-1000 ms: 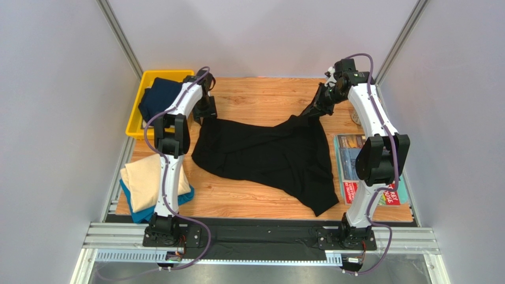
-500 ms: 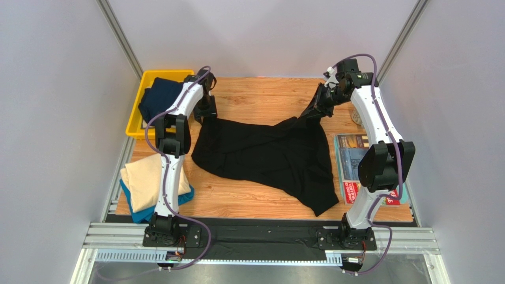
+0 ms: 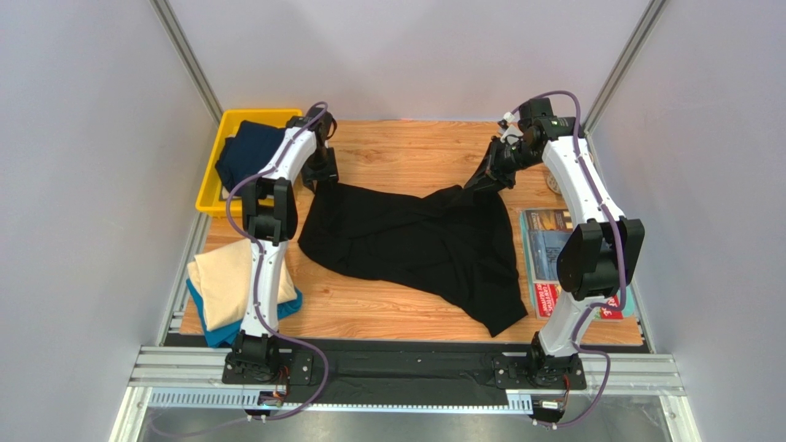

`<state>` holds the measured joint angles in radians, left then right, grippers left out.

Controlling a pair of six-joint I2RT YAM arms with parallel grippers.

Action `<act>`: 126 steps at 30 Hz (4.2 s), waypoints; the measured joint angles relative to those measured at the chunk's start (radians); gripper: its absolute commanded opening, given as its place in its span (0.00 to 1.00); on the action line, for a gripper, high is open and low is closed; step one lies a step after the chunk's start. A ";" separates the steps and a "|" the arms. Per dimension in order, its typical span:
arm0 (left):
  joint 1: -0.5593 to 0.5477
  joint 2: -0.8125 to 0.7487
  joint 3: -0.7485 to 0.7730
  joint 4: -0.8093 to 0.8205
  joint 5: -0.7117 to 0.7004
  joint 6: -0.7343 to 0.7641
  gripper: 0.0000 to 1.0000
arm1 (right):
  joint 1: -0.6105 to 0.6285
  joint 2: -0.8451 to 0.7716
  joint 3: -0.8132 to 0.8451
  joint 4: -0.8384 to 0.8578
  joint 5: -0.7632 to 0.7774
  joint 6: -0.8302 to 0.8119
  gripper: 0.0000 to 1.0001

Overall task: Fold and stack the t-shirts
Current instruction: Flatten the tshirt out

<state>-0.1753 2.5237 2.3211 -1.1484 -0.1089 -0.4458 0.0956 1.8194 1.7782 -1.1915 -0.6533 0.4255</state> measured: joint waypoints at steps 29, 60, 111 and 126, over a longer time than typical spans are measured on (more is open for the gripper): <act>0.023 -0.110 -0.045 0.084 0.087 -0.001 0.00 | -0.102 0.109 0.082 -0.045 0.165 -0.056 0.00; -0.009 -0.629 0.010 0.129 0.148 -0.006 0.00 | -0.212 0.000 0.534 0.465 -0.079 0.287 0.00; 0.101 -0.790 -0.326 0.111 -0.132 0.044 0.00 | -0.174 0.062 0.516 0.139 0.104 0.226 0.00; 0.110 -0.440 -0.186 0.191 -0.212 0.064 0.00 | -0.015 0.303 0.557 -0.058 0.367 0.045 0.00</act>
<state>-0.0650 2.0834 2.1353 -0.9577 -0.3210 -0.3817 0.0807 2.1220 2.3352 -1.2495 -0.2867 0.4706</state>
